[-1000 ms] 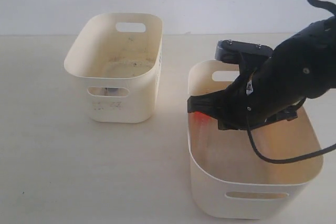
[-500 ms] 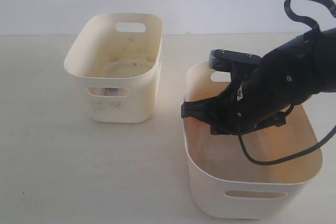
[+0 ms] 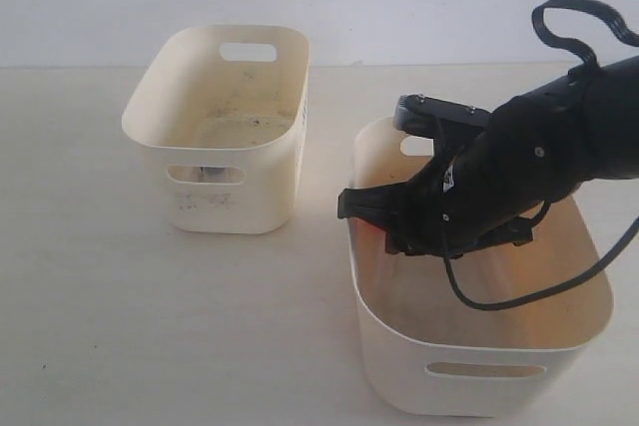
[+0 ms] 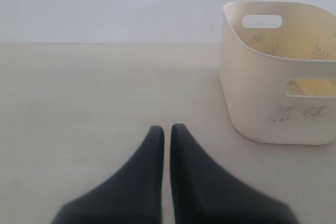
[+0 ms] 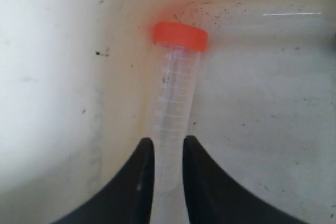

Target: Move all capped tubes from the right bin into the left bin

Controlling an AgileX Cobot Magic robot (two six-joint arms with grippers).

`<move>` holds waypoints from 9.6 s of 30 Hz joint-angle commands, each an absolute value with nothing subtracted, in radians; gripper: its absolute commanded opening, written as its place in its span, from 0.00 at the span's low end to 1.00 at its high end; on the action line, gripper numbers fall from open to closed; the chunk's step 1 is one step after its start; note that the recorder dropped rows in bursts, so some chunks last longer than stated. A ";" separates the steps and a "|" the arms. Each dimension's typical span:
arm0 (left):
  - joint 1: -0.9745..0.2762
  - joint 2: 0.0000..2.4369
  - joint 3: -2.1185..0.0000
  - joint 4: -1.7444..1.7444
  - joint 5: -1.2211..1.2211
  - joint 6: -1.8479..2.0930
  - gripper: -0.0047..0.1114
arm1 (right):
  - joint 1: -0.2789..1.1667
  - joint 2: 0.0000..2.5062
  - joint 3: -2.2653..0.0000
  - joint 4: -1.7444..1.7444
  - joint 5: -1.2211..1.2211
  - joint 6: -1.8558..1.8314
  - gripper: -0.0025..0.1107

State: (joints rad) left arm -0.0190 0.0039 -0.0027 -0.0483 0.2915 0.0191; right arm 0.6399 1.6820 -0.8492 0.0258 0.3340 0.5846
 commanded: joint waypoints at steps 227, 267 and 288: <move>-0.021 0.000 0.000 -0.057 0.295 0.017 0.08 | 0.768 1.923 -1.658 -0.135 0.379 0.638 0.02; -0.021 0.000 0.000 -0.057 0.295 0.017 0.08 | 0.726 1.776 -1.687 -0.243 0.982 0.531 0.03; -0.021 0.000 0.000 -0.057 0.295 0.017 0.08 | 0.717 1.604 -1.341 -0.237 1.117 0.657 0.02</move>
State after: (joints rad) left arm -0.0190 0.0039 -0.0027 -0.0483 0.2915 0.0191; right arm 0.7219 1.6149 -1.3677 -0.2541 1.1043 0.6228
